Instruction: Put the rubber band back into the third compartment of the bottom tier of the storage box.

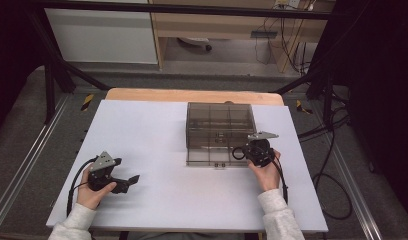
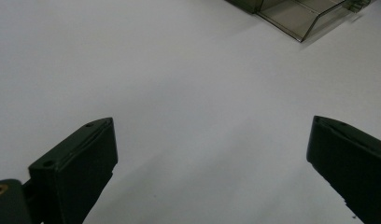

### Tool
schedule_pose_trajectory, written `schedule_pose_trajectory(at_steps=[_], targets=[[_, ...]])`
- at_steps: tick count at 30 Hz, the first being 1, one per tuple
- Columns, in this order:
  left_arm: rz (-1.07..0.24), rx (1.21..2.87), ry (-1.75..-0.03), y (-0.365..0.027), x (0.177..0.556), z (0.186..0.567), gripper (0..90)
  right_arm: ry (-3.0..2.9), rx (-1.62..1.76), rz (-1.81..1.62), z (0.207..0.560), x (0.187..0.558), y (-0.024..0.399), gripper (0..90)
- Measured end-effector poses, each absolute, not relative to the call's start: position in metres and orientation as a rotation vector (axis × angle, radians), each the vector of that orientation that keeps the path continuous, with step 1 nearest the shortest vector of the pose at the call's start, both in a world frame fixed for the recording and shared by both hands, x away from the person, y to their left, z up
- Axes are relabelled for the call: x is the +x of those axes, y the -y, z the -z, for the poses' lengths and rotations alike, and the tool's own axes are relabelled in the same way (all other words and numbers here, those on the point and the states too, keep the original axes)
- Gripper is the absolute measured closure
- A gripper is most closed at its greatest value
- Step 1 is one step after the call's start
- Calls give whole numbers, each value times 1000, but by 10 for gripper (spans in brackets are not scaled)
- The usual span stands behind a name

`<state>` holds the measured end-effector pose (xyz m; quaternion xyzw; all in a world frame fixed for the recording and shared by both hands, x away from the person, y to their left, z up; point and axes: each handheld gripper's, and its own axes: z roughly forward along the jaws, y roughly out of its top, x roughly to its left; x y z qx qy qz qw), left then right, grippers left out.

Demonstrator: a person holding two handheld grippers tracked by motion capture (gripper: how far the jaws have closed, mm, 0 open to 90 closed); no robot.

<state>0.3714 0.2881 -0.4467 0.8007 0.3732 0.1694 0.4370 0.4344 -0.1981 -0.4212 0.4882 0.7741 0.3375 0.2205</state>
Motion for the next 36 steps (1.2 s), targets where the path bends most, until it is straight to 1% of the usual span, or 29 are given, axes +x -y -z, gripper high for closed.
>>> schedule_pose_trajectory(at_steps=[22, 30, 36], targets=[[-422, 1991, -929, -288, 371, 447, 14, -2181, 1358, -858, 434, 439, 195, 859], [-423, 1992, -928, -288, 371, 447, 15, -2174, 1304, -904, 425, 435, 192, 761], [-424, 1991, -928, -288, 371, 446, 15, -2188, 1280, -966, 417, 429, 191, 649]])
